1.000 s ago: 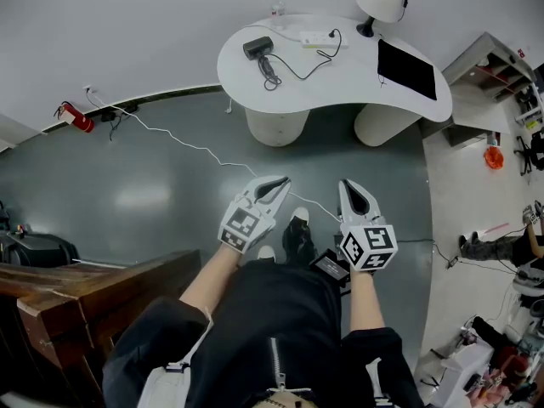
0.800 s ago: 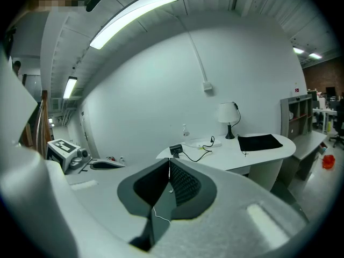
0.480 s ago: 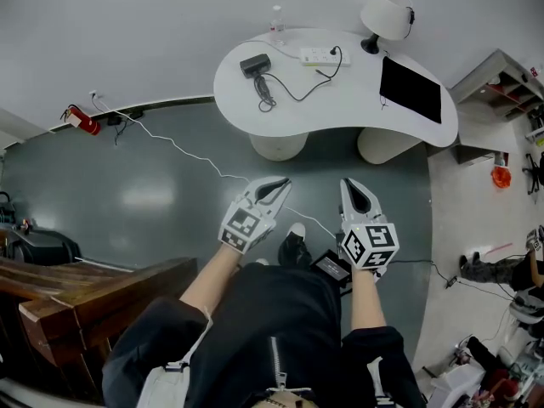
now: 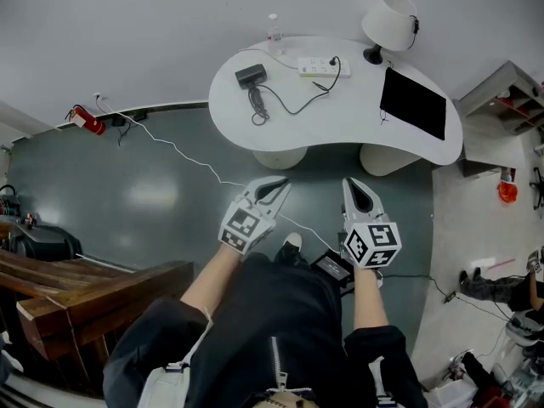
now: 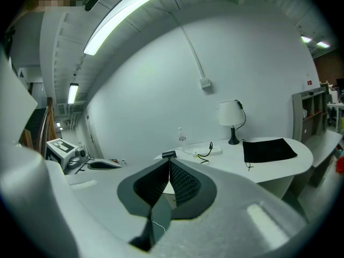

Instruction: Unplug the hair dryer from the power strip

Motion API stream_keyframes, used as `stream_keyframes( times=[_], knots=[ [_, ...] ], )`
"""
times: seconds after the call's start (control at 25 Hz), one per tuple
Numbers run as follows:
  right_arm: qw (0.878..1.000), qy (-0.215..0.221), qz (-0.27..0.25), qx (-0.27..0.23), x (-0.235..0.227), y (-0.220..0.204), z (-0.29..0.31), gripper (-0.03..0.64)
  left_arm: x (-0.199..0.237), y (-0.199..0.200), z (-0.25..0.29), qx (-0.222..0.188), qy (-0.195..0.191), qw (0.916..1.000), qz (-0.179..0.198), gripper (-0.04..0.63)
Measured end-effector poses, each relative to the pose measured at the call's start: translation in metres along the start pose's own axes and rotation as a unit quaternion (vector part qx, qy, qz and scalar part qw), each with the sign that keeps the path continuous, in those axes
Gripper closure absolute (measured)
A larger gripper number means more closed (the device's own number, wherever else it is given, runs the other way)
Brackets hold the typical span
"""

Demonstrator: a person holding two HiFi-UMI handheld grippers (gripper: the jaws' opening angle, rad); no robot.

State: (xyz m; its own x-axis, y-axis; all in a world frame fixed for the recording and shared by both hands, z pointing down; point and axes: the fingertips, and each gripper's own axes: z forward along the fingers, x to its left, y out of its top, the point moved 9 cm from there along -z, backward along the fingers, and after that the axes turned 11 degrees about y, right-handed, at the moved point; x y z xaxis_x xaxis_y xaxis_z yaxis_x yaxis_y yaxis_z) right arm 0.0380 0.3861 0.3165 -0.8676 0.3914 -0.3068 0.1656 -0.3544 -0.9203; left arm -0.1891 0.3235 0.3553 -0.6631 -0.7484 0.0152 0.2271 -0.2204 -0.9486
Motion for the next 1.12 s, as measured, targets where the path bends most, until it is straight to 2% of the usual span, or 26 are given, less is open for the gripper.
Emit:
stream_keyframes(
  times=[0.56, 1.12],
  knots=[
    [1.0, 0.005, 0.005, 0.002, -0.051, 0.014, 0.017, 0.612, 0.008, 0.01, 0.049, 0.007, 0.013, 0.9999, -0.003, 0.569],
    [1.0, -0.006, -0.002, 0.008, -0.107, 0.039, 0.061, 0.612, 0.042, 0.026, 0.134, -0.004, -0.004, 0.9999, -0.012, 0.569]
  ],
)
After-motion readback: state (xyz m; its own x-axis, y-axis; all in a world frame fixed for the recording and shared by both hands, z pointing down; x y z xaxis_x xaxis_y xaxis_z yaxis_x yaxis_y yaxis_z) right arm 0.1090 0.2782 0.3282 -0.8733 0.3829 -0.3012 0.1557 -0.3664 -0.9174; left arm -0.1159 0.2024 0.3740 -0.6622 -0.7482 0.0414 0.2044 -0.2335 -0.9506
